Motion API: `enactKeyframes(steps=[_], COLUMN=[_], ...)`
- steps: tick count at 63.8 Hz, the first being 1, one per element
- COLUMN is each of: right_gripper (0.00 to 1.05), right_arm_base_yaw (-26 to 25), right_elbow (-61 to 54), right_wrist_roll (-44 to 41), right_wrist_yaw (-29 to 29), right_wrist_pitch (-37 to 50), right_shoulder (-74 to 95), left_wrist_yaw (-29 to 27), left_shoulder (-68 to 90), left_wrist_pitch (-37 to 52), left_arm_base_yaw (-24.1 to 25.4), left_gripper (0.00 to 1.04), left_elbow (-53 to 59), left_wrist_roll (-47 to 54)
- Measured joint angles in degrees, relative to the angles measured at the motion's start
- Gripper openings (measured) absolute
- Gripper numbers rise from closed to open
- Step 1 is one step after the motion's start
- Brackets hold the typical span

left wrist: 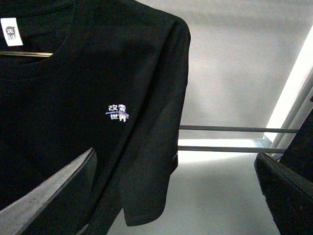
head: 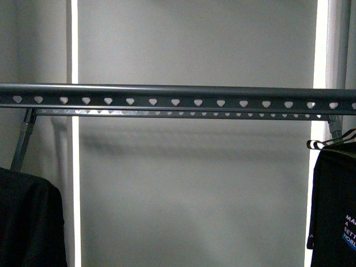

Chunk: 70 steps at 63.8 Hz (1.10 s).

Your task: Hang clothes on hanger

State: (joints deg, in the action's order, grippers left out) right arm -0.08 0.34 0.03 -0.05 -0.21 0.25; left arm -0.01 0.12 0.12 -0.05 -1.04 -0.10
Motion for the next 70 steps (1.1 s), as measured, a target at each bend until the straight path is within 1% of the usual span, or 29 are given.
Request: enactKeyframes(steps=[22, 23, 24, 25, 26, 27, 29, 30, 31, 33, 34, 35, 40, 46, 52, 56, 61, 70], right_gripper=[0.97, 0.97, 0.97, 0.97, 0.97, 0.97, 0.97, 0.97, 0.97, 0.97, 0.97, 0.97, 0.97, 0.97, 0.97, 0.97, 0.97, 0.97], right_arm_base_yaw=[0.00, 0.00, 0.00, 0.00, 0.00, 0.00, 0.00, 0.02, 0.00, 0.00, 0.00, 0.00, 0.00, 0.00, 0.00, 0.00, 0.00, 0.00], right_elbow=[0.00, 0.02, 0.02, 0.02, 0.00, 0.02, 0.00, 0.00, 0.02, 0.00, 0.00, 0.02, 0.00, 0.02, 0.00, 0.02, 0.02, 0.02], right_wrist_roll=[0.00, 0.00, 0.00, 0.00, 0.00, 0.00, -0.02, 0.00, 0.00, 0.00, 0.00, 0.00, 0.00, 0.00, 0.00, 0.00, 0.00, 0.00], right_wrist_yaw=[0.00, 0.00, 0.00, 0.00, 0.02, -0.02, -0.20, -0.15, -0.02, -0.02, -0.02, -0.02, 0.00, -0.13, -0.11, -0.02, 0.00, -0.04], right_wrist_pitch=[0.00, 0.00, 0.00, 0.00, 0.00, 0.00, 0.00, 0.00, 0.00, 0.00, 0.00, 0.00, 0.00, 0.00, 0.00, 0.00, 0.00, 0.00], right_shoulder=[0.00, 0.00, 0.00, 0.00, 0.00, 0.00, 0.00, 0.00, 0.00, 0.00, 0.00, 0.00, 0.00, 0.00, 0.00, 0.00, 0.00, 0.00], left_wrist_yaw=[0.00, 1.53, 5.55, 7.65, 13.09, 14.25, 12.44, 10.21, 6.10, 1.18, -0.07, -2.54, -9.38, -16.17, -18.21, -20.28, -21.68, -22.91], left_shoulder=[0.00, 0.35, 1.22, 1.92, 5.25, 8.15, 14.19, 17.16, 21.90, 28.11, 29.62, 32.72, 42.88, 55.04, 62.31, 68.74, 74.82, 81.92], left_wrist_pitch=[0.00, -0.28, -1.27, -1.55, -1.16, -0.31, 2.34, 4.00, 6.27, 6.36, 6.08, 5.27, 3.30, 5.51, 6.75, 7.93, 8.02, 5.05], left_arm_base_yaw=[0.00, 0.44, 1.49, 2.10, 3.19, 3.45, 2.58, 2.03, 1.07, 0.50, 0.35, -0.13, -1.90, -5.29, -6.69, -6.86, -6.64, -5.57], left_gripper=[0.98, 0.98, 0.98, 0.98, 0.98, 0.98, 0.98, 0.98, 0.98, 0.98, 0.98, 0.98, 0.98, 0.98, 0.98, 0.98, 0.98, 0.98], left_elbow=[0.00, -0.09, -0.55, -0.81, -1.66, -2.47, -4.63, -5.99, -8.46, -12.74, -13.88, -16.15, -23.17, -31.47, -37.97, -44.81, -51.15, -57.53], left_wrist_roll=[0.00, 0.28, 1.44, 1.92, 2.51, 2.36, 0.96, -0.31, -2.78, -7.06, -8.28, -10.86, -19.93, -32.61, -40.30, -45.27, -47.95, -49.88])
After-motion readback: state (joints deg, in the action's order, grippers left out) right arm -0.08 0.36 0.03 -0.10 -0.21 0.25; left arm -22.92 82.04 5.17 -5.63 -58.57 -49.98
